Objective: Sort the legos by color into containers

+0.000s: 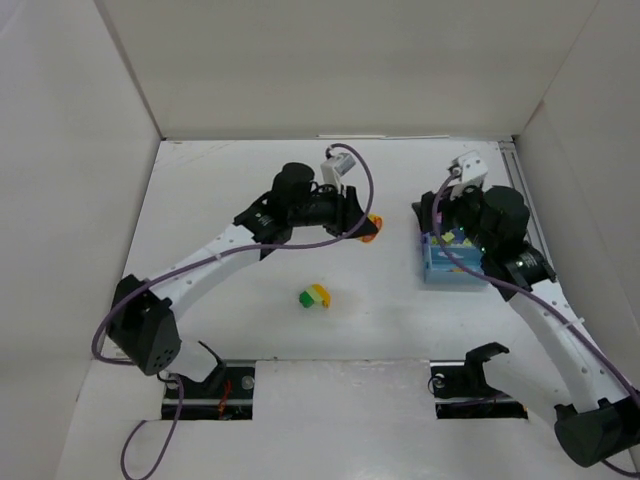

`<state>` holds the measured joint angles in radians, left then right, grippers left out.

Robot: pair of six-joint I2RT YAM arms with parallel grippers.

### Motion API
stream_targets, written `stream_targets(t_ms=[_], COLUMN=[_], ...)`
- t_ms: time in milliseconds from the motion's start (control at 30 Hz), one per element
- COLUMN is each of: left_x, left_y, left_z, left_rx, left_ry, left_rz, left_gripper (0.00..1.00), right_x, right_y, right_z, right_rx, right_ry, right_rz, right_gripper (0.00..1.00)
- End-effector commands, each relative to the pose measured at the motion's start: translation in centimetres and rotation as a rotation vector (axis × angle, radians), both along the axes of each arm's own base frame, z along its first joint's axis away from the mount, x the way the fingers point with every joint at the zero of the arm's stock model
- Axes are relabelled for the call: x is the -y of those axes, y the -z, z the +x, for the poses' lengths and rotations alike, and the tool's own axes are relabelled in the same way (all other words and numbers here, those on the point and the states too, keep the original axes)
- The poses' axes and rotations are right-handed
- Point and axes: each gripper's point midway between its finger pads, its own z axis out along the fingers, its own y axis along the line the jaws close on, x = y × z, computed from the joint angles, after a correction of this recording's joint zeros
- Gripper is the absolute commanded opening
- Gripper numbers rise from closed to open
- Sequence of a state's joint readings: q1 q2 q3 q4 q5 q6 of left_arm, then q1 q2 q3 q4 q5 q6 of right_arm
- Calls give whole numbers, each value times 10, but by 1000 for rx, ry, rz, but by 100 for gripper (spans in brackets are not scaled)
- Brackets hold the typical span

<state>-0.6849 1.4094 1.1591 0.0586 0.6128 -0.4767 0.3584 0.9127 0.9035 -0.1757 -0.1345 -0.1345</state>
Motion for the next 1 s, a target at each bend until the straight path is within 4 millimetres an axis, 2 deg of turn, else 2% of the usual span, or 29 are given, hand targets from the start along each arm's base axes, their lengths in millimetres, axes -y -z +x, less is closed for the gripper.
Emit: stream_targets(t_ms=[0,33,67,100,133,167,200,233,267,300,333,367,400,433,467,500,533,567,600,633,667,733,833,933,967], left_x=[29,36,46,58,67,76,87,99,110,117,129,139,146,152,164,171,176,188,193,200,204,212,223,227,228], left_y=[-19,-15,1,7,-4,-2,18,21,6,10,28,22,28,48,42,45,50,66,59,60,74,71,78,95,90], left_z=[9,8,14,14,17,18,26,21,26,26,29,29,29,37,35,36,37,33,37,34,37,39,41,41,42], left_rx=[132,132,146,166,188,204,197,217,252,263,260,332,356,366,404,445,457,461,475,479,465,472,478,470,477], left_ry=[22,27,33,16,8,16,15,47,48,64,84,121,134,117,125,133,133,149,150,157,164,169,185,206,202], left_rz=[18,49,98,135,146,166,214,225,208,217,244,249,264,311,305,321,338,361,356,351,370,352,324,340,331], left_gripper=[5,5,5,5,5,3,1,1,1,0,0,0,0,0,0,0,0,0,0,0,0,0,0,0,0], right_x=[86,102,118,140,160,170,179,191,195,200,203,207,211,213,216,217,219,221,221,220,220,221,223,223,222], right_y=[-18,-10,2,4,5,13,15,15,21,21,25,25,28,28,30,27,27,27,25,26,26,28,26,26,24], right_z=[6,5,-3,-8,-12,-18,-21,-23,-29,-30,-34,-35,-40,-41,-43,-44,-45,-46,-47,-48,-48,-51,-53,-53,-54], right_rx=[-62,-109,-167,-178,-188,-220,-229,-228,-248,-245,-255,-253,-259,-257,-267,-262,-261,-258,-249,-258,-258,-267,-256,-255,-247], right_ry=[449,546,627,739,822,875,917,957,979,1001,1016,1033,1063,1072,1088,1102,1114,1123,1122,1123,1123,1136,1144,1146,1145], right_rz=[65,104,91,93,104,110,116,121,128,127,131,130,147,144,149,158,170,168,172,168,168,168,170,180,184], right_gripper=[91,92,92,94,95,95,97,98,100,100,100,100,100,100,100,100,100,100,100,100,100,100,100,100,100])
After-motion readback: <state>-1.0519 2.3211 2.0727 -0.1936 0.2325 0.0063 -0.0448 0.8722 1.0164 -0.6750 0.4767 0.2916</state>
